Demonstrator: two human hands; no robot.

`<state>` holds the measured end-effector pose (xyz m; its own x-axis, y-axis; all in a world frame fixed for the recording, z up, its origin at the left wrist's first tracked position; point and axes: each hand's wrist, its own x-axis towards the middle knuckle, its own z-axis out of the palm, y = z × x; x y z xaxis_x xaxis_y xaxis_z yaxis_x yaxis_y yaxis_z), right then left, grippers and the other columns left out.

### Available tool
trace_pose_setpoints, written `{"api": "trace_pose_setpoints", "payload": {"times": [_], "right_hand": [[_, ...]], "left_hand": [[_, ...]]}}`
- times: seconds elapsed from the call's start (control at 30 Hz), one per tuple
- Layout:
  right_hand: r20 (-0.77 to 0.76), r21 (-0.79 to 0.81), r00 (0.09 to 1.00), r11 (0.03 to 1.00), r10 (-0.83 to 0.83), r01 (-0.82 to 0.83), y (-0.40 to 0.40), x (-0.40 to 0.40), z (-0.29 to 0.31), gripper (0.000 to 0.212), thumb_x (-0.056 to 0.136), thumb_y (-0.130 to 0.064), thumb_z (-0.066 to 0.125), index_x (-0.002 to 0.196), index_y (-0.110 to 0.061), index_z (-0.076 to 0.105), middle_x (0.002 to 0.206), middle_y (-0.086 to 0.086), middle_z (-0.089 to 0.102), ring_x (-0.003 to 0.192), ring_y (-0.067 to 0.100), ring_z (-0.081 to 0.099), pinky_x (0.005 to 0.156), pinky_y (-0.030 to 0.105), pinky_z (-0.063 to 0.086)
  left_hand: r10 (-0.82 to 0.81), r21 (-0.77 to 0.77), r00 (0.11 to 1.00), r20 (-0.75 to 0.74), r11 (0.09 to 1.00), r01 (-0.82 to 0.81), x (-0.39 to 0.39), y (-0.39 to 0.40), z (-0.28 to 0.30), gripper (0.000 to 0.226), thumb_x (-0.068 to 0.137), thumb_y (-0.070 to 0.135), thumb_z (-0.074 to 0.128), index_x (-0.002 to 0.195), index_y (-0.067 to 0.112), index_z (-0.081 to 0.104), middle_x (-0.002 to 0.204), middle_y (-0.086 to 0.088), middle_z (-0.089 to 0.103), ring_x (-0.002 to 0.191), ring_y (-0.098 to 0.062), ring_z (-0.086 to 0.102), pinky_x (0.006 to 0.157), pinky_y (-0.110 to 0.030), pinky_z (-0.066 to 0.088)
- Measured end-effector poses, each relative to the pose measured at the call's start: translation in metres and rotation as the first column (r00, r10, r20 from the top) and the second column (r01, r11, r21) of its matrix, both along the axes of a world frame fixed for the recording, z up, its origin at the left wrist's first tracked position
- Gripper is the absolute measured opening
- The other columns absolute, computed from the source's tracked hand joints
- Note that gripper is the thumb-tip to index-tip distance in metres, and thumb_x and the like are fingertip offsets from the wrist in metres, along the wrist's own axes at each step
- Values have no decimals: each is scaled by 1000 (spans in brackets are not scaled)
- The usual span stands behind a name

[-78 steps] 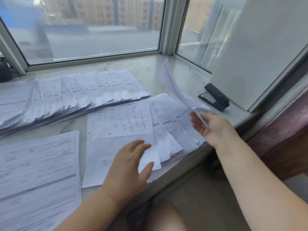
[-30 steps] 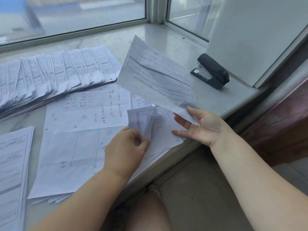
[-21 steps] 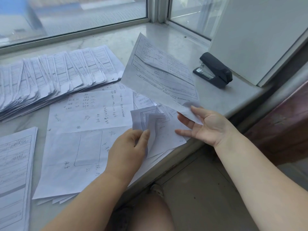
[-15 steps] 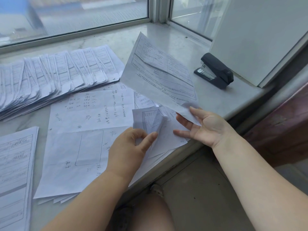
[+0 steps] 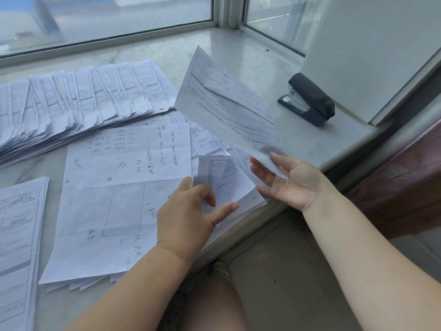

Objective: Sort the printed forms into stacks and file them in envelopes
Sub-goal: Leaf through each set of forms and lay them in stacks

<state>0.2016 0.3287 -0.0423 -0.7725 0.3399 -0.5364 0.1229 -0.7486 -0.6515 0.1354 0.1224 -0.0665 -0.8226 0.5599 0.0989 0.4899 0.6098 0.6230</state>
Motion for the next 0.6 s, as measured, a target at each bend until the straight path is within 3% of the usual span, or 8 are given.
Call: {"api": "trace_pose_setpoints", "payload": {"times": [0.07,0.17,0.23,0.3,0.37,0.43,0.53,0.6], "right_hand": [[-4,-12,1000,1000,-2,1,0,0,0,30,95,-14,53,125,-15,60,109,12,65,91,25,66,60,48,58],[-4,-25,1000,1000,-1,1,0,0,1,28,94,-13,55,122,-15,61,108,13,66,90,26,67,62,49,58],[0,-20,1000,1000,0,0,0,0,2,30,93,-13,56,123,-14,61,107,13,66,89,26,68,61,50,58],[-7,-18,1000,1000,6,-6,0,-1,3,30,92,-13,56,123,-13,60,106,13,66,89,26,67,61,50,57],[-25,-18,999,1000,22,-23,-1,-2,4,30,89,-14,58,119,-15,61,105,12,67,89,25,67,61,48,57],[-76,-29,996,998,54,-56,-3,-6,8,34,81,-15,61,115,-15,61,100,12,70,88,24,68,65,48,58],[-174,-49,979,992,104,-114,-11,-16,17,27,79,-15,63,106,-11,63,101,15,70,90,26,68,72,55,56],[-169,-26,981,995,94,-100,-17,-23,23,14,86,-13,62,99,-11,67,105,16,68,91,27,68,76,61,55]], "left_hand": [[3,6,1000,-16,1000,-3,1,0,-1,39,70,70,58,71,31,56,82,13,47,76,-7,50,59,-27,39],[16,54,992,-128,998,-9,5,-3,-1,12,85,35,59,95,30,56,78,13,47,74,-19,53,57,-28,34],[11,111,987,-158,994,7,7,-5,-2,51,85,13,57,131,32,42,79,16,49,63,-19,46,55,-26,32],[-40,136,975,-218,988,71,6,-7,1,81,83,0,55,146,38,20,97,6,59,62,-18,46,51,-27,34],[-105,111,953,-285,984,142,8,-7,4,79,84,7,51,146,42,16,122,-1,57,82,-23,59,51,-29,42],[-113,66,949,-293,988,138,12,-7,6,76,86,33,54,148,41,12,141,-1,48,110,-23,57,67,-33,51],[-124,-13,967,-223,992,124,18,-3,1,96,75,44,69,151,27,14,144,3,45,114,-17,48,79,-29,45],[-108,-52,978,-180,994,100,19,-1,-1,76,81,34,66,147,17,31,136,1,52,114,-20,52,79,-30,45]]}}
